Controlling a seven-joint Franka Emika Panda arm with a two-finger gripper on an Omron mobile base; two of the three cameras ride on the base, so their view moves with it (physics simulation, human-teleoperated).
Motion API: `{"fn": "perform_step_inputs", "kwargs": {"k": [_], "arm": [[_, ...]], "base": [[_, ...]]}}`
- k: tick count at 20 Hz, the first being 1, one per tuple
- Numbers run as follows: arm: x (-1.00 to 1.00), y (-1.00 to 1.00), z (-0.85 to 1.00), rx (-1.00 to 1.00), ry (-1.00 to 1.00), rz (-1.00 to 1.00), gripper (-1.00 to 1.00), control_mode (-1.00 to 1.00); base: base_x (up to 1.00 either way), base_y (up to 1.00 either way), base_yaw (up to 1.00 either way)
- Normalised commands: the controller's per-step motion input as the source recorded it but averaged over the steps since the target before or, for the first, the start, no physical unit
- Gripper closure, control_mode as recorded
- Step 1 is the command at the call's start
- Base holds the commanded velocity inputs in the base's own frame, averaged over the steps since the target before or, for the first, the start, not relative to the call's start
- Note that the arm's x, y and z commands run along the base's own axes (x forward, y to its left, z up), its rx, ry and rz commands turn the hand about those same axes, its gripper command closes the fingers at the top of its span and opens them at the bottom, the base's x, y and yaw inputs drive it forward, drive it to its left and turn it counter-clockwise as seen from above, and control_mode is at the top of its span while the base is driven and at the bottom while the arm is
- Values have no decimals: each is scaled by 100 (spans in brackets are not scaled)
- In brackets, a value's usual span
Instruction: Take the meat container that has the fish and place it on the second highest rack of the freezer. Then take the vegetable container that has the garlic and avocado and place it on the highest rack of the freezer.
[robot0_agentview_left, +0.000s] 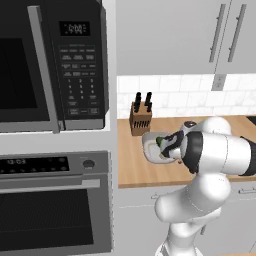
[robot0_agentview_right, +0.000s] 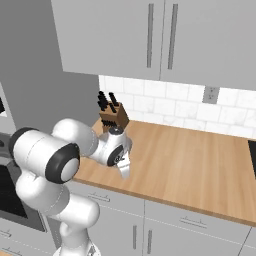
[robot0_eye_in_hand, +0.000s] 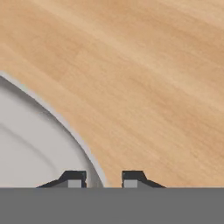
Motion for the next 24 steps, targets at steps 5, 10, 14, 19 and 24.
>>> {"fn": "perform_step_inputs", "kwargs": {"k": [5, 10, 14, 19, 24], "arm": [[4, 0, -8, 0, -1, -1, 100, -100], [-65, -1, 18, 0, -13, 0, 100, -100], [-86, 0, 71, -4, -11, 0, 100, -100], [-90, 1, 100, -13, 3, 5, 100, -100], [-100, 0, 95, -2, 8, 5, 100, -100]], "base": [[0, 0, 0], [0, 0, 0], [0, 0, 0], [0, 0, 0], [0, 0, 0]]}}
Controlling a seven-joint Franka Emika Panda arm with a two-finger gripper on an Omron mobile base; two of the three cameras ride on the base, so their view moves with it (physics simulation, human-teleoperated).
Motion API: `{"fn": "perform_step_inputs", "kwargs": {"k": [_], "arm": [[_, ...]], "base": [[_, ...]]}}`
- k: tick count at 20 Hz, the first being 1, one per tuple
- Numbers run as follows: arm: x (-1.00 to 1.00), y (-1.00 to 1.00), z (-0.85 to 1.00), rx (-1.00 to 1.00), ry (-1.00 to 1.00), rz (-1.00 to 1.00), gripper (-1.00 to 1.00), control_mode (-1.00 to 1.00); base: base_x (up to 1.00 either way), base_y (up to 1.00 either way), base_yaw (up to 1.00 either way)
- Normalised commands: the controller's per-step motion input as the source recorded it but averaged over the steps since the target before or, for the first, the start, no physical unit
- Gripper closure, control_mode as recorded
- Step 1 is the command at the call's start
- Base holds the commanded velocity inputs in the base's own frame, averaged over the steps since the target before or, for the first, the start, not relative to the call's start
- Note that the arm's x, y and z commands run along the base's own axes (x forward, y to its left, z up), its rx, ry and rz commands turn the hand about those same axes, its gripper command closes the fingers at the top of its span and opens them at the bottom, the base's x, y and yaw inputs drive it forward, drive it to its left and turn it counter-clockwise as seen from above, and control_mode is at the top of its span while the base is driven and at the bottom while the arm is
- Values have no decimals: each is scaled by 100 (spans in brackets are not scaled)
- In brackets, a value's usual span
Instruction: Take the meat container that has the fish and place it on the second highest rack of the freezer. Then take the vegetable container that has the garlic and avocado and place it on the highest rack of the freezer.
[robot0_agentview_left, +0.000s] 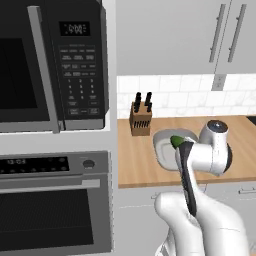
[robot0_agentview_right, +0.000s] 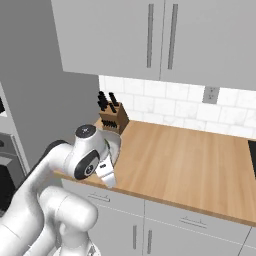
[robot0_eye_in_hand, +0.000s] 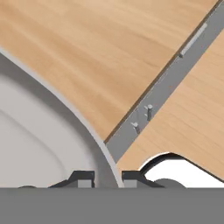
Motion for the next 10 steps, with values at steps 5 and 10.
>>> {"fn": "perform_step_inputs", "kwargs": {"k": [5, 10], "arm": [[-100, 0, 90, 9, 9, 1, 100, -100], [-96, -1, 77, 4, 3, 0, 100, -100]], "base": [[0, 0, 0], [0, 0, 0]]}}
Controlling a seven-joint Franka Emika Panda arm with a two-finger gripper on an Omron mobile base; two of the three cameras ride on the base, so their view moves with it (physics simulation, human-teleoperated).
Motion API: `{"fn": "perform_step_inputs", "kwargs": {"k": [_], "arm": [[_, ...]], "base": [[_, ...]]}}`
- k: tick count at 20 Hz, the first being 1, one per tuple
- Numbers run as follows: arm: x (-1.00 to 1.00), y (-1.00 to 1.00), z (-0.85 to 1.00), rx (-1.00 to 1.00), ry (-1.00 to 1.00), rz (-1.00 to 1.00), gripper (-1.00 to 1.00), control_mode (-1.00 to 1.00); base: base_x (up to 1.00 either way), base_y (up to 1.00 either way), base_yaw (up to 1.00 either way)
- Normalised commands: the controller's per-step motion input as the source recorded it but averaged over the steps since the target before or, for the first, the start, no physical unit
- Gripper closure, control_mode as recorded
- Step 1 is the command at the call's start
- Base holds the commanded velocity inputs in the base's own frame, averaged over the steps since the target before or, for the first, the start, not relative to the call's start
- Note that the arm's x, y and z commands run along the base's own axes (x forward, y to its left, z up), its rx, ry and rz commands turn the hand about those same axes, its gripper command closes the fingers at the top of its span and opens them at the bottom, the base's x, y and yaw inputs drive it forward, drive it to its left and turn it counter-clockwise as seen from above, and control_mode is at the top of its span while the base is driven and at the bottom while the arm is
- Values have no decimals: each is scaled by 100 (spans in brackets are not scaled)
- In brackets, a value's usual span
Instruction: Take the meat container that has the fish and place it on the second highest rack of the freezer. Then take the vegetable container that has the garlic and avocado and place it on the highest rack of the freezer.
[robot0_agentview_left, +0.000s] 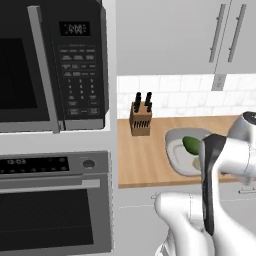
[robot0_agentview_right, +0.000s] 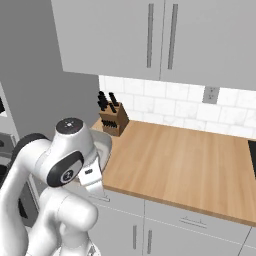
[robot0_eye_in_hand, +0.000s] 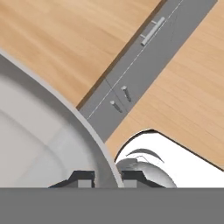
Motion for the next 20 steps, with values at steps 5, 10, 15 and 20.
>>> {"fn": "perform_step_inputs", "kwargs": {"k": [5, 10, 15, 20], "arm": [[-43, 0, 22, 1, 2, 0, 100, -100], [-10, 0, 0, 0, 0, 0, 100, -100], [0, 0, 0, 0, 0, 0, 100, 100], [0, 0, 0, 0, 0, 0, 100, 100]], "base": [[0, 0, 0], [0, 0, 0], [-100, 0, 0], [-91, 65, -1]]}}
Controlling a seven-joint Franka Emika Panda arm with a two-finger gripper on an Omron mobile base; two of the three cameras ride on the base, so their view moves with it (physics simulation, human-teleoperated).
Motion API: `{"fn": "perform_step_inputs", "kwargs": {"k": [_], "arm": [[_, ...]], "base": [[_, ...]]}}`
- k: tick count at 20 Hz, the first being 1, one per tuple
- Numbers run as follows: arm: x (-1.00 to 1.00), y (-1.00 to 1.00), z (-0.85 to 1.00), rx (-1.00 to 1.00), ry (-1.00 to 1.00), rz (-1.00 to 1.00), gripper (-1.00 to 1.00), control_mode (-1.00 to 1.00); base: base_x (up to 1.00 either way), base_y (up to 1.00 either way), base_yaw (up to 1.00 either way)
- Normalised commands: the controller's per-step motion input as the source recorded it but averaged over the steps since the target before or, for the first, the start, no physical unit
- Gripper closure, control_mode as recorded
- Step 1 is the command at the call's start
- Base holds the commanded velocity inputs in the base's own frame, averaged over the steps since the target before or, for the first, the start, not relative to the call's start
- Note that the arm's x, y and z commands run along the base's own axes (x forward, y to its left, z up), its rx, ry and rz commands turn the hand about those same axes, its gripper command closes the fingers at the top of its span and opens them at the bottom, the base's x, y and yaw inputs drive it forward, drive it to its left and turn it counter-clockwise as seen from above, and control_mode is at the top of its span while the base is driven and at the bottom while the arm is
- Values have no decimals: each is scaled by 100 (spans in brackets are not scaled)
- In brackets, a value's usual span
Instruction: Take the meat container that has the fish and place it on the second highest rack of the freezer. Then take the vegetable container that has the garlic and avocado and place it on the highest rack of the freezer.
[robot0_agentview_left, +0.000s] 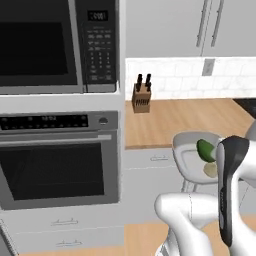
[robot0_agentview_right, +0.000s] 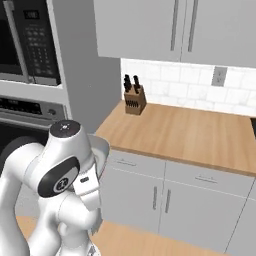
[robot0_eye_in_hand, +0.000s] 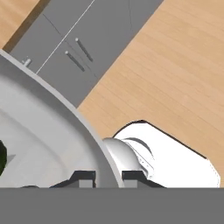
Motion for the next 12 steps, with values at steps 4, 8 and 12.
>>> {"fn": "perform_step_inputs", "kwargs": {"k": [4, 8, 12], "arm": [[0, 0, 0, 0, 0, 0, 100, 100], [0, 0, 0, 0, 0, 0, 100, 100], [0, 0, 0, 0, 0, 0, 100, 100]], "base": [[-15, 100, 0], [-1, 100, 0], [3, 100, 0]]}}
